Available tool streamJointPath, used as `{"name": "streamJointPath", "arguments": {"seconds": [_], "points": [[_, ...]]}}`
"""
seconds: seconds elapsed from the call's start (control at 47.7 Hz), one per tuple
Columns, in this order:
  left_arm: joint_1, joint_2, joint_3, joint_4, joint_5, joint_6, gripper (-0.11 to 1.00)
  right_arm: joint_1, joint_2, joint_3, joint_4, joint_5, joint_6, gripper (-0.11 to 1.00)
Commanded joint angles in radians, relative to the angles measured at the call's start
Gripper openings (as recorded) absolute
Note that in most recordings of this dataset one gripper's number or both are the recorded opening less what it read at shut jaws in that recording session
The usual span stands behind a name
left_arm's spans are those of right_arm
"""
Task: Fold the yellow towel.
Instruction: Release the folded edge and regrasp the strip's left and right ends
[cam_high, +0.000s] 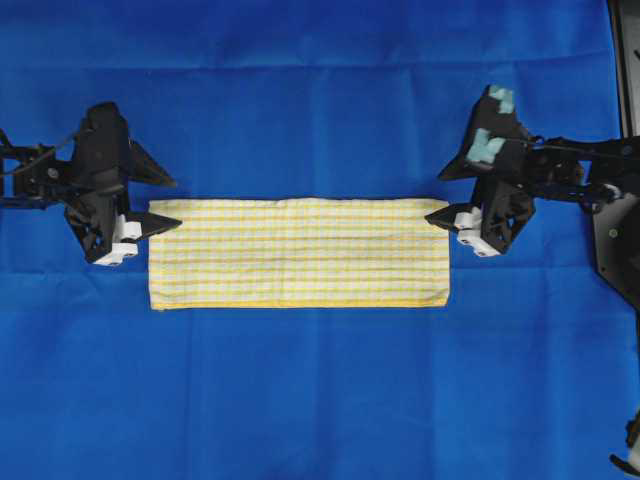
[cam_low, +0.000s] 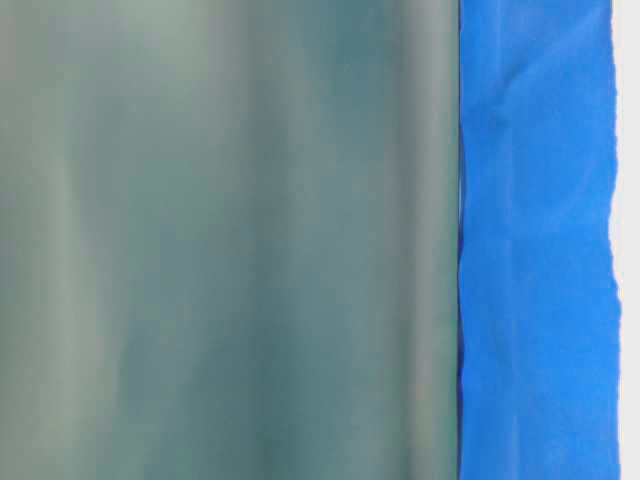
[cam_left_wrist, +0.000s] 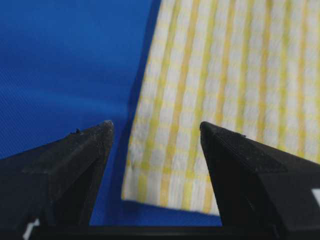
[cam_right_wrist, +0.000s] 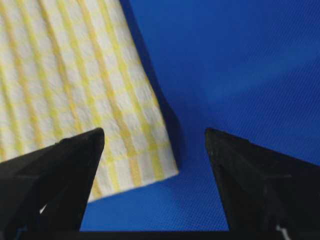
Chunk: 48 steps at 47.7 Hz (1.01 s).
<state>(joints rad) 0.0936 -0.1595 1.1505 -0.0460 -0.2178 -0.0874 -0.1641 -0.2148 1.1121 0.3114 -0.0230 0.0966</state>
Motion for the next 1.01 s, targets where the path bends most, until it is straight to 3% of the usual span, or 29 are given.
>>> {"name": "streamJointPath", "arguments": {"seconds": [0.0,0.293,0.398,0.482,0.608,0.692,0.985], "points": [[0.003,0.028,-0.02,0.002,-0.008,0.002,0.63,0.0,0.034,-0.023,-0.002,-0.006,0.0,0.79],[0.021,0.075,-0.025,0.002,-0.009,0.002,0.61,0.0,0.086,-0.032,0.0,-0.02,0.0,0.78],[0.02,0.075,-0.025,0.002,-0.002,0.003,0.51,0.0,0.086,-0.032,-0.002,-0.02,0.0,0.74],[0.02,0.075,-0.023,0.002,0.017,0.006,0.33,0.0,0.086,-0.032,-0.002,-0.017,-0.002,0.62],[0.021,0.075,-0.026,0.003,0.058,0.006,0.04,0.0,0.086,-0.032,-0.002,-0.014,-0.006,0.23],[0.02,0.075,-0.026,0.002,0.066,0.006,0.02,0.0,0.086,-0.034,-0.002,-0.015,-0.006,0.04],[0.02,0.054,-0.048,0.002,0.103,0.005,0.02,0.0,0.055,-0.04,-0.002,-0.011,0.002,0.03]]}}
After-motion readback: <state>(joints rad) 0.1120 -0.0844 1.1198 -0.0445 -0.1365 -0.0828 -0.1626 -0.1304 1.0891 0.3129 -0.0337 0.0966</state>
